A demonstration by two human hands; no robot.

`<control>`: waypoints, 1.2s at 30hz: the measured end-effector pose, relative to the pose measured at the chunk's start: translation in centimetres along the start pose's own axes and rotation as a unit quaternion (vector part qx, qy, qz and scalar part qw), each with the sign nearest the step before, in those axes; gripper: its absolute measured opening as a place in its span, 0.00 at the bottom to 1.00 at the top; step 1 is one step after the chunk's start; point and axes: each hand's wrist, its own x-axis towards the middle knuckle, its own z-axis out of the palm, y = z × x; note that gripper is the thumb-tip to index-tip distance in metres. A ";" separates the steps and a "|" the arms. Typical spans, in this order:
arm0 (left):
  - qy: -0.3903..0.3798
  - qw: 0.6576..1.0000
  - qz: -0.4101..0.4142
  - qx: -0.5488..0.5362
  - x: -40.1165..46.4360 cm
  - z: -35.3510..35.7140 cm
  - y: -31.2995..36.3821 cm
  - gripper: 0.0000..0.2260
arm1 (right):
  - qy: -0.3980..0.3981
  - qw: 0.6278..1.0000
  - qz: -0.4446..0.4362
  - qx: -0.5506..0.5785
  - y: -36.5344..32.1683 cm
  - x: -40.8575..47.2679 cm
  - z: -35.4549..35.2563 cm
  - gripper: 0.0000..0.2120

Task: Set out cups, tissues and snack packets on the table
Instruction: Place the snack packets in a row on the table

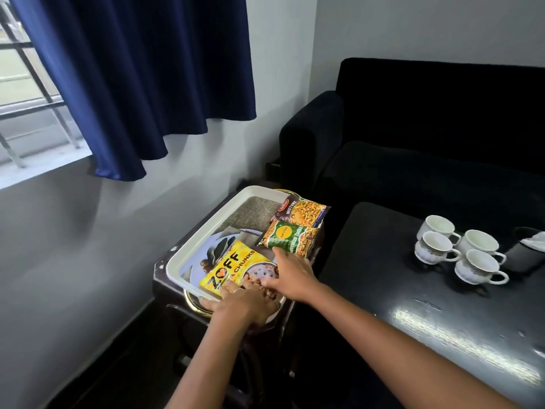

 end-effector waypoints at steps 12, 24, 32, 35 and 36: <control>0.070 0.996 0.053 0.025 -0.9 0.2 1.0 0.30 | 0.067 0.959 0.078 0.263 0.1 -0.8 -1.0 0.24; 0.192 0.956 0.125 -0.181 -1.2 -0.1 2.0 0.29 | 0.190 0.803 0.103 0.556 1.7 -4.2 -2.6 0.15; 0.108 0.736 0.156 -0.650 -2.4 -1.7 2.9 0.23 | 0.168 0.654 0.075 0.734 4.3 -7.7 -4.8 0.19; 0.007 0.685 0.184 -0.705 -2.9 -1.7 3.4 0.13 | 0.135 0.636 0.059 0.757 5.2 -9.5 -4.6 0.25; 0.003 0.679 0.194 -0.708 -3.0 -1.5 3.7 0.11 | 0.125 0.633 0.055 0.762 5.5 -10.1 -4.6 0.27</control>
